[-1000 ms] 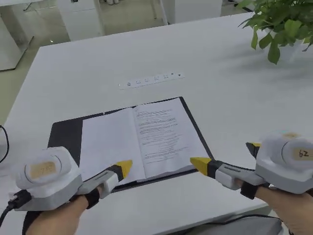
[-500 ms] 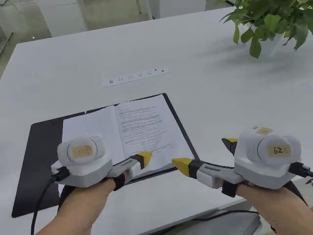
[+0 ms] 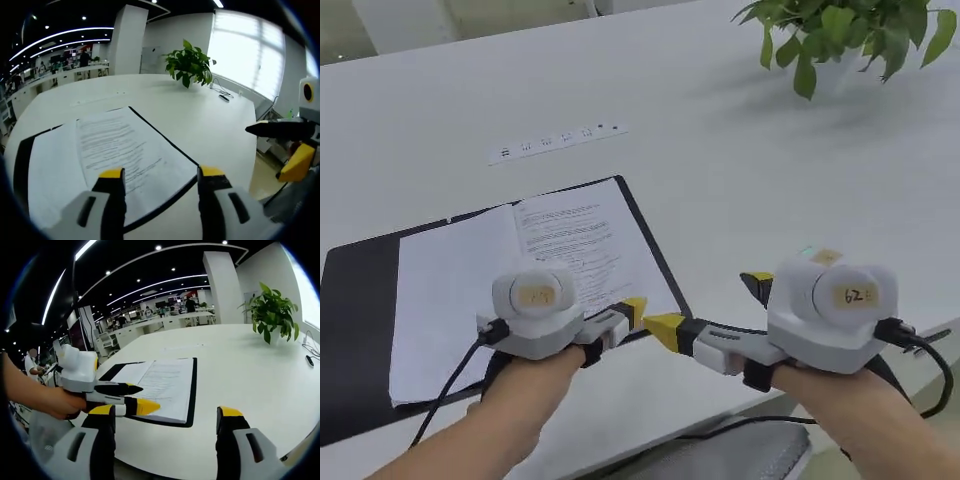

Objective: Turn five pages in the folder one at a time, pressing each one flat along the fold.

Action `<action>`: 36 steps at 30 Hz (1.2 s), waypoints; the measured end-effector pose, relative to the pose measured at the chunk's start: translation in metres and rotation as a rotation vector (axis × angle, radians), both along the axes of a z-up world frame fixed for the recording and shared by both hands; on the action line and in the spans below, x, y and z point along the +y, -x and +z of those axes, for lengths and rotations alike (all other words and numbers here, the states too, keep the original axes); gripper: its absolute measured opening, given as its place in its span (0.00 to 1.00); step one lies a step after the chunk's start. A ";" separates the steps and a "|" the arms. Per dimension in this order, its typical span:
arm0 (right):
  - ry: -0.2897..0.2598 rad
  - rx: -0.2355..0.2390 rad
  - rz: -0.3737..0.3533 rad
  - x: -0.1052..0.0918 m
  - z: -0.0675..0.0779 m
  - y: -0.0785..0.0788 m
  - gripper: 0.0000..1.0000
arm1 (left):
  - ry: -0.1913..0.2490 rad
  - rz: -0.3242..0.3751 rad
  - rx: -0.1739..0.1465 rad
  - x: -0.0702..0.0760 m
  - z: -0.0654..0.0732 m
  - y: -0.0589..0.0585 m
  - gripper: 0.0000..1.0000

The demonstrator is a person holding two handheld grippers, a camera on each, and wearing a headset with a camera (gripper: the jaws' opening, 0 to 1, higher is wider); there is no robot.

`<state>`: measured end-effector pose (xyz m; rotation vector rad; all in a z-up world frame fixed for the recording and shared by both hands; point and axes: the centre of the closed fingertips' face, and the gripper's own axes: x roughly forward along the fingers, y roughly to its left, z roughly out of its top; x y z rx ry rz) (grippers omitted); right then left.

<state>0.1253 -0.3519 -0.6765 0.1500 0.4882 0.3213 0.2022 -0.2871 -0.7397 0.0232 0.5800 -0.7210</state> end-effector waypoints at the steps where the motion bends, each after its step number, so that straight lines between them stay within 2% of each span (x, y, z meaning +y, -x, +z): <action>1: -0.002 0.001 0.000 0.000 -0.001 0.000 0.82 | -0.006 -0.001 -0.001 -0.002 -0.003 -0.001 0.57; 7: -0.008 0.007 0.003 0.001 -0.005 -0.002 0.80 | -0.031 -0.004 -0.012 -0.010 -0.016 -0.006 0.55; 10: -0.013 0.010 0.004 0.002 -0.006 -0.003 0.79 | -0.044 0.000 -0.030 -0.014 -0.022 -0.009 0.54; 12: -0.014 0.015 0.005 0.003 -0.007 -0.004 0.79 | -0.089 0.005 -0.035 -0.011 -0.031 -0.011 0.51; 13: -0.013 0.020 0.007 0.003 -0.009 -0.004 0.79 | -0.139 0.012 -0.027 -0.004 -0.040 -0.010 0.49; 14: -0.013 0.021 0.007 0.004 -0.009 -0.003 0.78 | -0.167 0.022 -0.023 0.002 -0.046 -0.010 0.46; 15: -0.014 0.023 0.007 0.004 -0.010 -0.003 0.78 | -0.163 -0.002 -0.111 -0.001 -0.039 -0.016 0.42; 16: -0.015 0.024 0.007 0.004 -0.010 -0.004 0.78 | -0.139 0.016 -0.077 0.000 -0.042 -0.010 0.41; 18: -0.016 0.033 0.007 0.004 -0.013 -0.004 0.78 | -0.133 0.027 -0.089 0.002 -0.041 -0.013 0.38; 19: -0.016 0.034 0.006 0.004 -0.013 -0.004 0.77 | -0.143 0.014 -0.110 0.002 -0.041 -0.013 0.37; 25: -0.031 0.046 -0.002 0.004 -0.017 -0.008 0.77 | -0.118 0.004 -0.150 0.008 -0.040 -0.013 0.32; 28: -0.035 0.052 -0.002 0.005 -0.018 -0.010 0.76 | -0.122 0.006 -0.162 0.014 -0.040 -0.019 0.23; 29: -0.035 0.052 -0.001 0.005 -0.019 -0.010 0.76 | -0.138 0.007 -0.177 0.017 -0.040 -0.021 0.20; 34: -0.046 0.062 -0.009 0.004 -0.022 -0.012 0.75 | -0.132 0.005 -0.182 0.021 -0.042 -0.025 0.10; 36: -0.046 0.063 -0.011 0.004 -0.023 -0.013 0.75 | -0.143 0.016 -0.187 0.024 -0.042 -0.029 0.05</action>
